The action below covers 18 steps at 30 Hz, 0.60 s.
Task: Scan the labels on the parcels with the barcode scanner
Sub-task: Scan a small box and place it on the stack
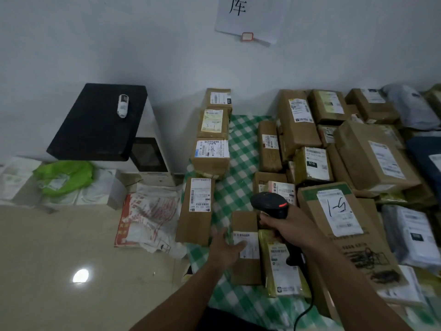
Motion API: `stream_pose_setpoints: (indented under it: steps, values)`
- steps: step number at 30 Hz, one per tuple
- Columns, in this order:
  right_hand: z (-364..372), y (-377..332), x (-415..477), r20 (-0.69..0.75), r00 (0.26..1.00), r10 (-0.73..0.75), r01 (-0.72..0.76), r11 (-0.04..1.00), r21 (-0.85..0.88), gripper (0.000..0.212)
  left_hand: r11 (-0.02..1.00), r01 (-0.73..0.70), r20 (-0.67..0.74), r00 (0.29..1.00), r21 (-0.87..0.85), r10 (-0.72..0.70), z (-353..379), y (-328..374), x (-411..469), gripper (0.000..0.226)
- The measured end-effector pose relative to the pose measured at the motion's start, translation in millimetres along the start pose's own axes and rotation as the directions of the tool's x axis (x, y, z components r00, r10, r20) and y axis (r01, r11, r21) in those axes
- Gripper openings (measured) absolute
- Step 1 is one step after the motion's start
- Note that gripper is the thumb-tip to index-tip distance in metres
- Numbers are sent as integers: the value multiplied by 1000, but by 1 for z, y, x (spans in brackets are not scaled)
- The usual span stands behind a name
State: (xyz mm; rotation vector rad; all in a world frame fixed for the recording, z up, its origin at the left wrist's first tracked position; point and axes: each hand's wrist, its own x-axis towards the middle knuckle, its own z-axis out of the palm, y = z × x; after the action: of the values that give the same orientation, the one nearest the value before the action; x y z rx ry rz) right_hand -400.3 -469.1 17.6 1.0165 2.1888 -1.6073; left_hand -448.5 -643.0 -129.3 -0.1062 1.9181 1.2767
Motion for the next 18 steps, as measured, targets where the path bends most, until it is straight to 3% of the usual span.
stream_pose_setpoints:
  steps: [2, 5, 10, 15, 18]
  values:
    - [-1, 11, -5, 9, 1000, -9, 9, 1000, 2, 28, 998, 58, 9, 998, 5, -58, 10, -15, -12, 42]
    - [0, 28, -13, 12, 999, -31, 31, 999, -21, 30, 993, 115, 24, 993, 2, -115, 18, -31, -26, 46]
    - [1, 46, -22, 19, 999, -46, 45, 999, 30, 34, 998, 62, 29, 998, -20, -61, 23, -41, -36, 67]
    - [6, 52, -30, 19, 995, -94, 92, 993, 67, 36, 985, -18, 58, 998, -173, 28, 7, -43, -52, 45]
    - [12, 50, -30, -36, 990, -136, 140, 984, 107, 39, 956, -151, -1, 988, -253, 156, -4, -35, -68, 48]
